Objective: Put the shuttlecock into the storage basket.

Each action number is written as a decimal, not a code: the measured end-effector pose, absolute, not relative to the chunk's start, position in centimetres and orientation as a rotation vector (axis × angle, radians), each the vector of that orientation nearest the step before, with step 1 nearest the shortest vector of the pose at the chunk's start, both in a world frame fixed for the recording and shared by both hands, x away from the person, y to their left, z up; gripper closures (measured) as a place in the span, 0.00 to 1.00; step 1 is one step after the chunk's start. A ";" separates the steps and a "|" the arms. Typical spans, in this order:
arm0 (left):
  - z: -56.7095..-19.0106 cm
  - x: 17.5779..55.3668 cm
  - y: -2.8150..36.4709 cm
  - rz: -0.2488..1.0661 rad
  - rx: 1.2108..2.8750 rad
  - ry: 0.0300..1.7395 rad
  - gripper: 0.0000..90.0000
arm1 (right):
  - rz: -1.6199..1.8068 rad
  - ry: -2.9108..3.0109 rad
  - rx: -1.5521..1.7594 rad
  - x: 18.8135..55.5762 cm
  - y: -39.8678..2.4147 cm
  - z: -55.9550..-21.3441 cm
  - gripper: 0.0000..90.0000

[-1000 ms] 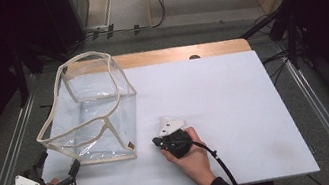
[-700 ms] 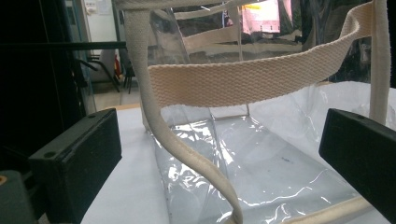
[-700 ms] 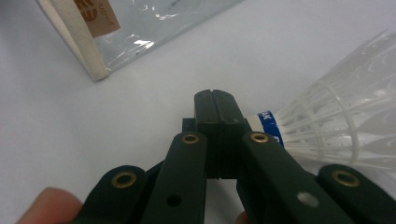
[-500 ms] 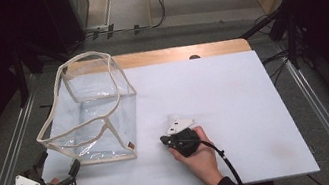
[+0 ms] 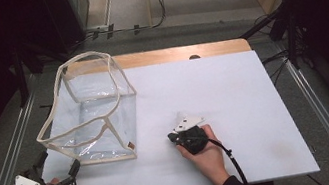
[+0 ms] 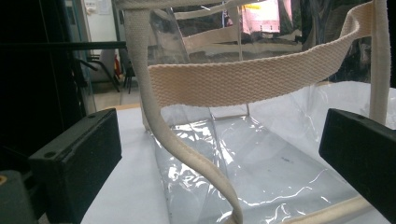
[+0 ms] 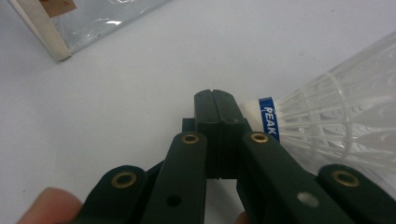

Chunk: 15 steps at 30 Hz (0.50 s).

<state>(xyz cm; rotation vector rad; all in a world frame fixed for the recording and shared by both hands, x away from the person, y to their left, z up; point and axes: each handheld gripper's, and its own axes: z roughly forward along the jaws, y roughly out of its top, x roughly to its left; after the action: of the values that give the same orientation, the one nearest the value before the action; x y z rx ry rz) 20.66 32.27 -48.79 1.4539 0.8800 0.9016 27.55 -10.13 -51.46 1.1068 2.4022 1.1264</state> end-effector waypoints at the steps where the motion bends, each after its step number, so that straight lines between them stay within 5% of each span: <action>1: -48.8 20.7 32.3 0.901 1.453 0.880 0.00 | 1.121 2.397 1.115 27.5 -10.3 -51.4 0.98; 15: -48.8 20.7 32.2 0.902 1.455 0.880 0.00 | 1.107 2.374 1.158 26.9 -12.5 -51.5 0.98</action>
<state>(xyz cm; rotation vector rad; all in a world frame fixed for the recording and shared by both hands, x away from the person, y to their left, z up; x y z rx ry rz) 20.67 32.25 -48.79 1.4546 0.8799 0.9017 26.87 -12.50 -51.51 1.1576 2.3742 1.1070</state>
